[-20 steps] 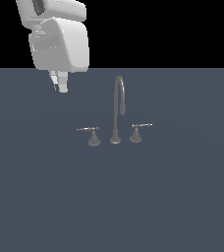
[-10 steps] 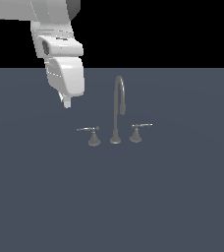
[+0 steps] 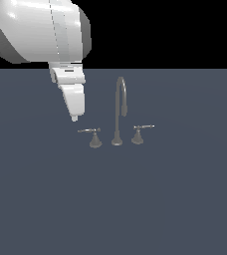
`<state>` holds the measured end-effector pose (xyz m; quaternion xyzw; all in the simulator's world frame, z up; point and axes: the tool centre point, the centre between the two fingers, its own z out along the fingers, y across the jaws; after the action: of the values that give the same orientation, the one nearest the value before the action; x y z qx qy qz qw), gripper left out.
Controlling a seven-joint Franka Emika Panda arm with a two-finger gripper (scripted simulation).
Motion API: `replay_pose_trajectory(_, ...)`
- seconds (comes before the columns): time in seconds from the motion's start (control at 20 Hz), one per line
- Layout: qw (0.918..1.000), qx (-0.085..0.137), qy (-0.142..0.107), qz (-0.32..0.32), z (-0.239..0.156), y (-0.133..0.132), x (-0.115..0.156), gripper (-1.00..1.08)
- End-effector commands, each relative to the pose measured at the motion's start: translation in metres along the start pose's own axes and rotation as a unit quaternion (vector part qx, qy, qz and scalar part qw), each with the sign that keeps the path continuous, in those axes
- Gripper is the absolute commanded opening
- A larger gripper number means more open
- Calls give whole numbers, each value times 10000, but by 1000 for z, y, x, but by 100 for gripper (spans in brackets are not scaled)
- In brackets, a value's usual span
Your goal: Turn on the faucet by rotating a designated handle.
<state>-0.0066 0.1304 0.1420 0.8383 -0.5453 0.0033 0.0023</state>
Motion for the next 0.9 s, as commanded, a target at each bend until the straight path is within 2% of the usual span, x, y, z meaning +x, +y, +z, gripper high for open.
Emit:
replay_pose_trajectory(0.0,9997,-3,3,259,16,-12,7,-100)
replay_pose_trajectory(0.45,9949,-9,-13,1007,59,-44,29,-100)
replay_pose_trajectory(0.85,9912,-6,-33,1320,76,-57,41,-100)
